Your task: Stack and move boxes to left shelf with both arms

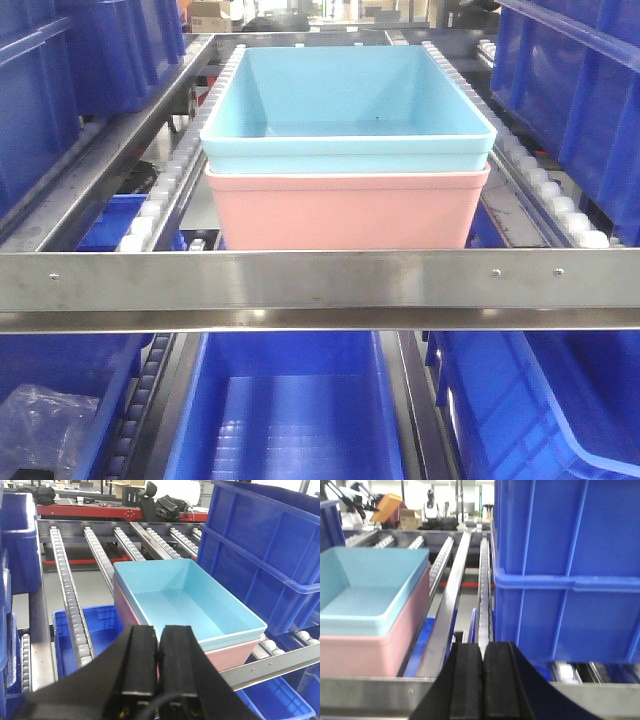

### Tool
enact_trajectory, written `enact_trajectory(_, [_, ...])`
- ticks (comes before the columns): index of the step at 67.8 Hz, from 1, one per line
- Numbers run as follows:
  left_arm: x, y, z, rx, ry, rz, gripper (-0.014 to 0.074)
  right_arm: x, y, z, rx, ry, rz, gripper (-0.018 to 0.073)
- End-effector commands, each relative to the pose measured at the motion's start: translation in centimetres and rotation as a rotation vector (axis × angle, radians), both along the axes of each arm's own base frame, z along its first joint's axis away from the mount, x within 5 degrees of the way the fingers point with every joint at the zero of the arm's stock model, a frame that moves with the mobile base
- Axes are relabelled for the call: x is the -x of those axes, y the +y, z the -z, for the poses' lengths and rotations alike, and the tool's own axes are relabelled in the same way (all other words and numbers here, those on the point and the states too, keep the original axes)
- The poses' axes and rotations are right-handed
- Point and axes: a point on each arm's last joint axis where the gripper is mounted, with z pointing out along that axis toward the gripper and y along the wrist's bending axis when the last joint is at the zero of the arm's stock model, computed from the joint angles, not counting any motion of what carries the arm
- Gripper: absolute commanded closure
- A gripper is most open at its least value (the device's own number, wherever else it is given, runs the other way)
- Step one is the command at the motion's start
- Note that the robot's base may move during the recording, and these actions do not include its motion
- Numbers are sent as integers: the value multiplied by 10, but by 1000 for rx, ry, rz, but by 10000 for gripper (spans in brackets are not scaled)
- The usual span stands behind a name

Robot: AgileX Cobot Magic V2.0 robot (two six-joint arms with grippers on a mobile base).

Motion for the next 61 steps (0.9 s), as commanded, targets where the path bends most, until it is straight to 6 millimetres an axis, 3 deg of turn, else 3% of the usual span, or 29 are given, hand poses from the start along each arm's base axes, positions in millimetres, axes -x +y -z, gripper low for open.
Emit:
enact_trajectory(1, [3,-2,-15,42,-86,29,601,3,0,-11,7,-124,2,505])
enact_trajectory(47, [4,1,-15,14,-102,10,601,3,0,-11,7,-121,2,505])
enact_trajectory(54, [6,6,-7,-26,-115,-32,601,3,0,-11,7,-121,2,505])
enact_trajectory(61, [14,14,16,-14,-94,-93,601,3,0,-11,7,-121,2,505])
